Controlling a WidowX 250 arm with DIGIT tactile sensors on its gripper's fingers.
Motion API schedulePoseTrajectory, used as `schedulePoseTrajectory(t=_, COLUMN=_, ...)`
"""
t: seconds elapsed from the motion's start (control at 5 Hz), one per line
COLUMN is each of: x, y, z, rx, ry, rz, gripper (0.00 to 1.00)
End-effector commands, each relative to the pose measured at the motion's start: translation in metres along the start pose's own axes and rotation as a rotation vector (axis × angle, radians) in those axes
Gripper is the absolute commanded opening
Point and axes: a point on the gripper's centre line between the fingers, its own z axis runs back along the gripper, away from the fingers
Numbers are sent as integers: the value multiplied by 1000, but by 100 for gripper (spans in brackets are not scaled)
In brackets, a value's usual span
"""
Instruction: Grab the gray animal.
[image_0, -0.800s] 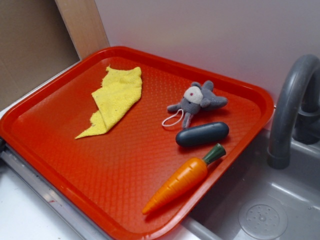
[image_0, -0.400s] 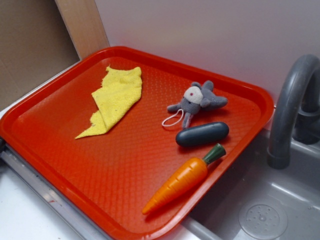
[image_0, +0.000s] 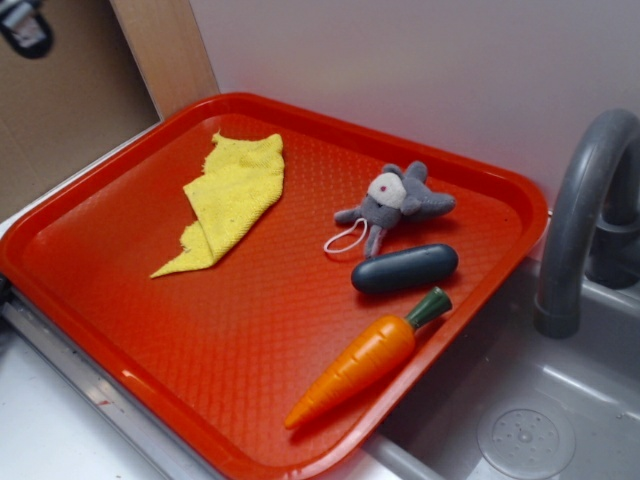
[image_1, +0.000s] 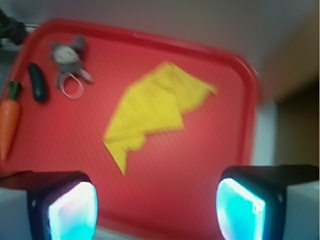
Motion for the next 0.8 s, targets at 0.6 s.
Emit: schedulePoseTrajectory(t=0.6, x=144, y=-112, z=-131, rx=-279, ry=-41, rz=-307, gripper=100)
